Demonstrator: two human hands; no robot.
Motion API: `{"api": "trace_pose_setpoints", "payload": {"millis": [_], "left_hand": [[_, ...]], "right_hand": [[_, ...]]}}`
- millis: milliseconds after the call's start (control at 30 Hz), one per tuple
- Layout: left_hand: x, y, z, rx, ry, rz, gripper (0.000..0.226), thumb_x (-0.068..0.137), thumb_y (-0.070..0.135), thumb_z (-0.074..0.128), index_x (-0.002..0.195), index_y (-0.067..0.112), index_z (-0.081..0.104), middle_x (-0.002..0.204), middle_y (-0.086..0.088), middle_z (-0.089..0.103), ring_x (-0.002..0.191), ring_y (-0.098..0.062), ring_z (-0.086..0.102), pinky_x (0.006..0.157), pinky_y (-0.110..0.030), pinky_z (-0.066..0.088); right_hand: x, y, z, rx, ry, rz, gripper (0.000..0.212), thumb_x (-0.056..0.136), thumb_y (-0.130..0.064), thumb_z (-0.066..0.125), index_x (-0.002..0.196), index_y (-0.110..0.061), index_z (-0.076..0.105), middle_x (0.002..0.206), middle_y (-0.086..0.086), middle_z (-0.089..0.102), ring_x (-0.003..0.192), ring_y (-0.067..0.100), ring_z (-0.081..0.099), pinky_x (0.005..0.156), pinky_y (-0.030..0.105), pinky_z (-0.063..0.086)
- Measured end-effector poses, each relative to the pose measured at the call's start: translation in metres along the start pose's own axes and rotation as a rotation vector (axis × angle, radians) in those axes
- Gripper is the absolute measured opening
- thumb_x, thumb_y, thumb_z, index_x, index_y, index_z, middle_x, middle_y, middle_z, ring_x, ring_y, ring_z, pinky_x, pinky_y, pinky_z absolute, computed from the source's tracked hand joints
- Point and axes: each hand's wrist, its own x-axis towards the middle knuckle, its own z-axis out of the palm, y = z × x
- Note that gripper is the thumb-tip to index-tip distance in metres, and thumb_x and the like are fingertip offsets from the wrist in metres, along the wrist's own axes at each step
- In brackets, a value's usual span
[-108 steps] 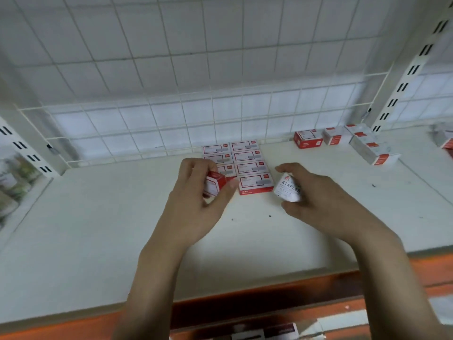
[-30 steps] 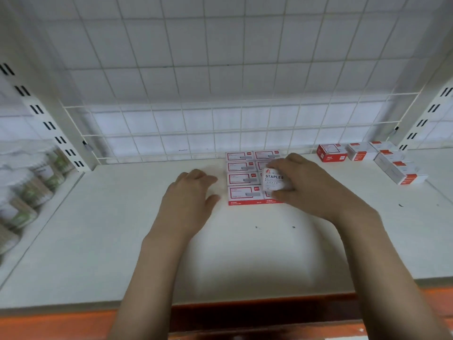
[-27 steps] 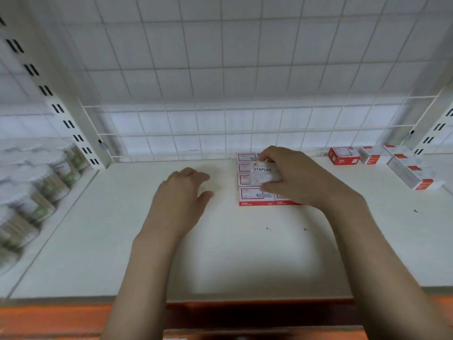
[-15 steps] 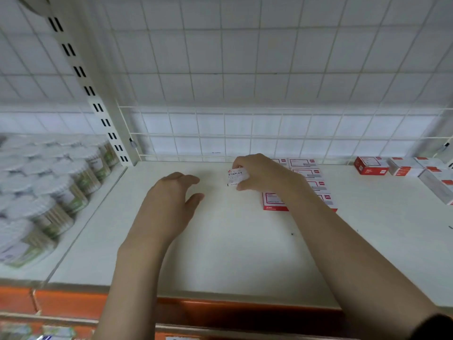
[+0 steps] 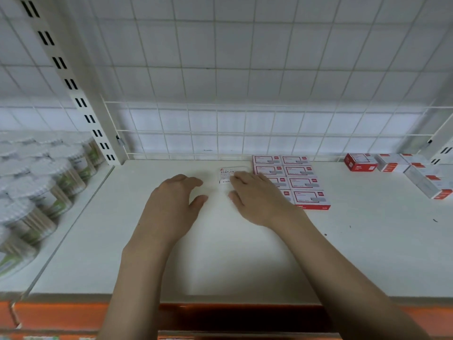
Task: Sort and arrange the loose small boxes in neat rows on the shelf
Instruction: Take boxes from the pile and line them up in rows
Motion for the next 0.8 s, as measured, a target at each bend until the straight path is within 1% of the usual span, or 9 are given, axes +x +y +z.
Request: {"api": "trace_pose_setpoints", "payload": {"millis": [100, 233, 367, 500, 667, 800], "left_hand": [[-0.001, -0.004, 0.002, -0.021, -0.002, -0.013, 0.034, 0.089, 0.028, 0.059, 0.121, 0.018, 0.060, 0.117, 0.001, 0.060, 0.107, -0.020, 0.056, 0.089, -0.031, 0.043], [-0.002, -0.010, 0.004, -0.016, -0.017, -0.002, 0.033, 0.089, 0.028, 0.059, 0.120, 0.017, 0.060, 0.117, 0.001, 0.060, 0.106, -0.020, 0.056, 0.087, -0.030, 0.043], [-0.001, -0.015, 0.004, -0.014, -0.036, 0.005, 0.034, 0.090, 0.028, 0.058, 0.121, 0.016, 0.060, 0.116, -0.002, 0.060, 0.107, -0.022, 0.056, 0.089, -0.034, 0.044], [0.000, -0.020, 0.004, -0.020, -0.045, 0.013, 0.033, 0.090, 0.028, 0.058, 0.120, 0.015, 0.060, 0.116, -0.002, 0.060, 0.107, -0.022, 0.056, 0.088, -0.034, 0.044], [0.001, -0.026, 0.004, -0.026, -0.052, 0.029, 0.033, 0.089, 0.027, 0.058, 0.120, 0.015, 0.060, 0.116, -0.002, 0.060, 0.106, -0.021, 0.056, 0.088, -0.032, 0.043], [0.004, -0.027, 0.004, -0.024, -0.076, 0.042, 0.034, 0.090, 0.028, 0.057, 0.122, 0.015, 0.060, 0.118, -0.002, 0.059, 0.108, -0.022, 0.056, 0.089, -0.032, 0.043]], "right_hand": [[0.010, -0.002, 0.001, 0.022, -0.019, 0.028, 0.046, 0.100, -0.031, 0.026, 0.141, -0.009, 0.031, 0.148, 0.005, 0.029, 0.136, 0.022, 0.026, 0.112, 0.030, 0.010], [0.027, -0.001, 0.003, 0.026, -0.065, 0.047, 0.050, 0.100, -0.031, 0.027, 0.143, -0.006, 0.026, 0.150, 0.008, 0.024, 0.138, 0.023, 0.022, 0.114, 0.032, 0.015], [0.039, 0.000, 0.001, 0.046, -0.084, 0.075, 0.048, 0.100, -0.031, 0.028, 0.141, -0.006, 0.029, 0.150, 0.008, 0.025, 0.138, 0.024, 0.022, 0.112, 0.033, 0.019], [0.047, -0.001, 0.000, 0.070, -0.094, 0.113, 0.047, 0.099, -0.032, 0.029, 0.140, -0.008, 0.032, 0.149, 0.005, 0.027, 0.136, 0.026, 0.025, 0.109, 0.036, 0.028], [0.051, -0.004, 0.001, 0.067, -0.081, 0.134, 0.045, 0.099, -0.030, 0.031, 0.138, -0.007, 0.034, 0.146, 0.005, 0.030, 0.134, 0.026, 0.027, 0.106, 0.035, 0.029], [0.049, -0.005, 0.001, 0.074, -0.085, 0.129, 0.046, 0.099, -0.029, 0.031, 0.139, -0.006, 0.032, 0.147, 0.007, 0.028, 0.136, 0.025, 0.025, 0.110, 0.035, 0.025]]}}
